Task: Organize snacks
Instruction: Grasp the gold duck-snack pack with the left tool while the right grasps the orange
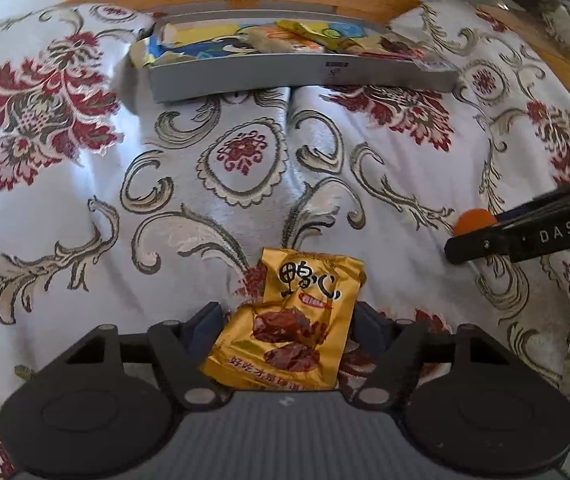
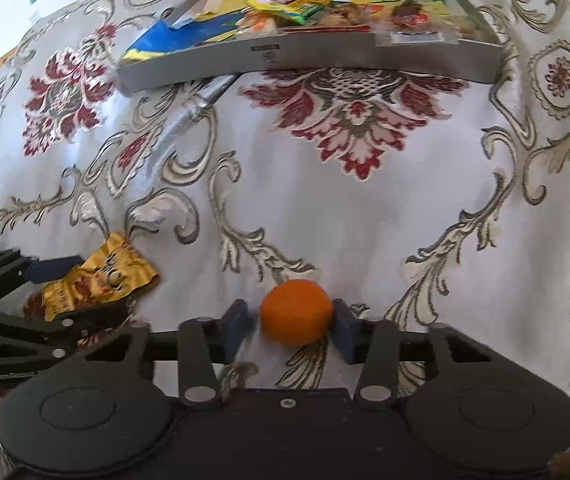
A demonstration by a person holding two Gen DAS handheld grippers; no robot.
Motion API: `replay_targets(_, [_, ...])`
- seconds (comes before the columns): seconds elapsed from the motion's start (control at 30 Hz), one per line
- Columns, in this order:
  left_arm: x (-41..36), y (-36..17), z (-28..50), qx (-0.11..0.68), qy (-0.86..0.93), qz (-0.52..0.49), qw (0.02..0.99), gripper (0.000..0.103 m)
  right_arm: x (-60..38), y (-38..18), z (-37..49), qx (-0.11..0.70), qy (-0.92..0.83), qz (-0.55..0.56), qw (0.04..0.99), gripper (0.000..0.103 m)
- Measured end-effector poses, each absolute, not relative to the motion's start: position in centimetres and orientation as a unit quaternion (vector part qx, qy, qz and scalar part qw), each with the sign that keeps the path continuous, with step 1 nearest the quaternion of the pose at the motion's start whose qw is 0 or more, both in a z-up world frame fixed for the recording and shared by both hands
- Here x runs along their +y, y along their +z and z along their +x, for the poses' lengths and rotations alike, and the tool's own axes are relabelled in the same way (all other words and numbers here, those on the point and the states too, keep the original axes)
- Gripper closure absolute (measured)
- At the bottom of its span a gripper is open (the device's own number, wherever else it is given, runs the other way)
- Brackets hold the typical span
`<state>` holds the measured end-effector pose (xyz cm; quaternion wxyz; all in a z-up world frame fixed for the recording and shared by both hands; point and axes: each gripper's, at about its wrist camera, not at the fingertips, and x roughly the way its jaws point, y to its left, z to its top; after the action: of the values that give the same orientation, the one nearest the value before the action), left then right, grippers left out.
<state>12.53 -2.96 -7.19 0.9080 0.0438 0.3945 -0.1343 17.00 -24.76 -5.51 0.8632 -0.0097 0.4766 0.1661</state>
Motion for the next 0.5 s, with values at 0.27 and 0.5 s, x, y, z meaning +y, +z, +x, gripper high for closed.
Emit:
replay_targets(0.27, [-3.2,-7.1,12.3,0.391,-0.136,0.039,0.909,0.033,-23.1,-5.3,16.2,0.464,0.185,-0.050,0.865,0.066])
replay_targets(0.5, [-3.7,-6.9,12.1,0.392,-0.141,0.043,0.908,0.038,-21.6,-5.2,15.3,0.454,0.210,-0.072,0.863,0.066])
